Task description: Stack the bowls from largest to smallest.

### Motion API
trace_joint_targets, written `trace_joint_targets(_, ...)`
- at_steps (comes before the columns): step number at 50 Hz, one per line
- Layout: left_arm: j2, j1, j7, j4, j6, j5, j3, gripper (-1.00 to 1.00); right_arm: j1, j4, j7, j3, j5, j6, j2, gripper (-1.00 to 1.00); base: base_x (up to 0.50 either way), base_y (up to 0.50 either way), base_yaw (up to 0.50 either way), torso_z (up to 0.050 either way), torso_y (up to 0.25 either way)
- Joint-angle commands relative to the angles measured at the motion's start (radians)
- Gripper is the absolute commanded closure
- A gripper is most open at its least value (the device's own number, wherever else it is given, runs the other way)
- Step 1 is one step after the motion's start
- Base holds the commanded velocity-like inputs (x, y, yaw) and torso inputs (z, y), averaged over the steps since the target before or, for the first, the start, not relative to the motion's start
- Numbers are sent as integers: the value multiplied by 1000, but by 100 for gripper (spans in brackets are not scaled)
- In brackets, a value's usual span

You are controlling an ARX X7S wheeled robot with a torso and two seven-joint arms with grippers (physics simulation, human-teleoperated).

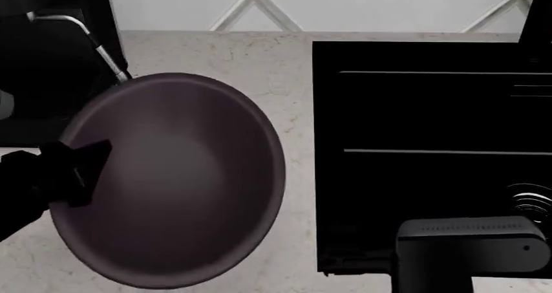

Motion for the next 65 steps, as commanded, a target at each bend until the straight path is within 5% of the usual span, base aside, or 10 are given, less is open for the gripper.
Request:
trace_joint_targets(1,-20,-5,-352,132,-39,-227,-102,100,4,-9,5,4,6,4,2,-100,0,0,0,0,0)
trace_joint_targets(26,-52,-4,-369,167,-17,-251,-128,100,-7,-32,25,19,16,10,6,-100,0,0,0,0,0)
trace_joint_targets(48,-52,-4,-373,170,-8,-256,-110,100,-17,-28,26,30,36,-16,4,-100,-306,-1,0,0,0)
trace_joint_targets(65,-55,0,-374,170,3,-266,-106,100,-32,-39,33,38,47,-24,7,-100,1,-500,0,0,0)
